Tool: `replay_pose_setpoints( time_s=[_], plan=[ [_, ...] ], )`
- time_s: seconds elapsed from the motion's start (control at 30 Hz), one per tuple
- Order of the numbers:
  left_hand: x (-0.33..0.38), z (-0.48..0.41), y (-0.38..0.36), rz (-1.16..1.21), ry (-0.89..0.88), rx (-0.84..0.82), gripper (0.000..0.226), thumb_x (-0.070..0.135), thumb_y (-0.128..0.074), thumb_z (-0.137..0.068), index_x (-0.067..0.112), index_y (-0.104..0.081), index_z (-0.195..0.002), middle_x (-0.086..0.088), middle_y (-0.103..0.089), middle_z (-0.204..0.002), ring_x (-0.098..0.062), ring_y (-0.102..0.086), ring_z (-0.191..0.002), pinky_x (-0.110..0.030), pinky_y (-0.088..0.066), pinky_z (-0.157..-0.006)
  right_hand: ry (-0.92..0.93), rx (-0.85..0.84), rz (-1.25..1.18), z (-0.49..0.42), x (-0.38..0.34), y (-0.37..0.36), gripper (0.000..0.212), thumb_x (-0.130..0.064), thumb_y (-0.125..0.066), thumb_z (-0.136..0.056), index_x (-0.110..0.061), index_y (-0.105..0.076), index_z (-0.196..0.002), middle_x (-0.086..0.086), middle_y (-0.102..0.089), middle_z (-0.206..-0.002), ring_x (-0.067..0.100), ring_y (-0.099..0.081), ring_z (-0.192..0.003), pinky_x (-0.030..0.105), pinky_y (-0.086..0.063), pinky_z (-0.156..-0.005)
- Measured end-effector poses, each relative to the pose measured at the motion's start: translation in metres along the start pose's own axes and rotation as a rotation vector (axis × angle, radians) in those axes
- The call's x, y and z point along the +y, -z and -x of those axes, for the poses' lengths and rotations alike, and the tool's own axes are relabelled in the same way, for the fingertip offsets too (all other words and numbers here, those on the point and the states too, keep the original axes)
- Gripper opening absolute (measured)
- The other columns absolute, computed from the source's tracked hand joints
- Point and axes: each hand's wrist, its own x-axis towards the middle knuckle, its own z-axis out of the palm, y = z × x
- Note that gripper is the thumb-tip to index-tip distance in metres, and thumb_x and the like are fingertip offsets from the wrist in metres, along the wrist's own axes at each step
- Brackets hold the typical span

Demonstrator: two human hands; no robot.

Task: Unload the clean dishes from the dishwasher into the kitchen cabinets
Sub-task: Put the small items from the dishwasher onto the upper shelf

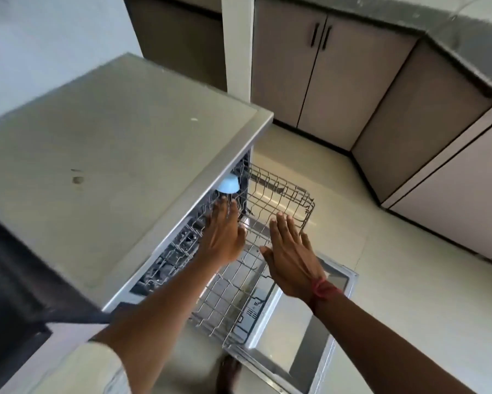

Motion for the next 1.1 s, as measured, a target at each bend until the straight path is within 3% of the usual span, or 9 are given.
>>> replay_pose_setpoints(
  time_s=[0.2,0.4,0.53,0.73,0.9,1.1],
  plan=[
    [-0.038,-0.138,-0.072,0.052,0.125,0.049,0.073,0.030,-0.046,-0.097,0.008,-0.006,-0.154,-0.019,-0.002,-0.162,-0.037,-0.007,-0.149,-0.051,-0.008,-0.119,-0.032,-0.027,-0.018,-0.102,0.037,-0.058,0.065,-0.047,-0.018,-0.103,-0.012,0.004,-0.154,0.011,0.011,-0.161,0.027,0.010,-0.149,0.052,-0.009,-0.121],
    [-0.068,-0.211,-0.120,0.121,0.258,0.188,0.074,0.033,-0.054,-0.094,0.005,-0.018,-0.153,-0.022,-0.014,-0.160,-0.037,-0.022,-0.144,-0.048,-0.027,-0.116,-0.023,0.004,-0.073,-0.154,0.056,-0.108,0.066,-0.047,-0.017,-0.103,-0.010,0.000,-0.155,0.011,0.006,-0.162,0.027,0.008,-0.149,0.051,-0.008,-0.121],
    [-0.092,-0.240,-0.141,0.155,0.394,0.218,0.085,0.043,-0.060,-0.091,0.012,-0.013,-0.155,-0.024,-0.014,-0.159,-0.039,-0.021,-0.144,-0.050,-0.026,-0.116,0.010,-0.005,-0.079,-0.163,0.063,-0.136,0.068,-0.049,-0.015,-0.102,-0.010,0.001,-0.155,0.010,0.007,-0.162,0.026,0.009,-0.149,0.052,-0.007,-0.121],
    [-0.096,-0.270,-0.146,0.302,0.436,0.391,0.098,0.042,-0.081,-0.071,0.008,-0.028,-0.146,-0.016,-0.039,-0.147,-0.031,-0.041,-0.133,-0.044,-0.043,-0.106,-0.021,-0.085,-0.037,-0.153,0.075,-0.171,0.068,-0.052,-0.010,-0.101,-0.012,0.008,-0.153,0.008,0.018,-0.159,0.026,0.017,-0.147,0.054,-0.006,-0.120],
    [-0.083,-0.278,-0.146,0.181,0.445,0.424,0.083,0.035,-0.076,-0.079,0.011,-0.031,-0.144,-0.020,-0.038,-0.147,-0.036,-0.039,-0.133,-0.054,-0.037,-0.108,0.013,-0.001,-0.019,-0.157,0.073,-0.172,0.069,-0.051,-0.012,-0.101,-0.011,0.006,-0.154,0.008,0.017,-0.159,0.025,0.018,-0.147,0.054,-0.007,-0.120],
    [-0.055,-0.208,-0.145,0.239,0.164,0.435,0.068,0.044,-0.060,-0.090,0.012,-0.039,-0.147,-0.024,-0.022,-0.156,-0.038,-0.029,-0.138,-0.044,-0.041,-0.102,0.001,0.091,-0.059,-0.163,0.066,-0.143,0.069,-0.050,-0.015,-0.101,-0.009,0.002,-0.154,0.007,0.014,-0.159,0.023,0.016,-0.147,0.053,-0.006,-0.121]
  ],
)
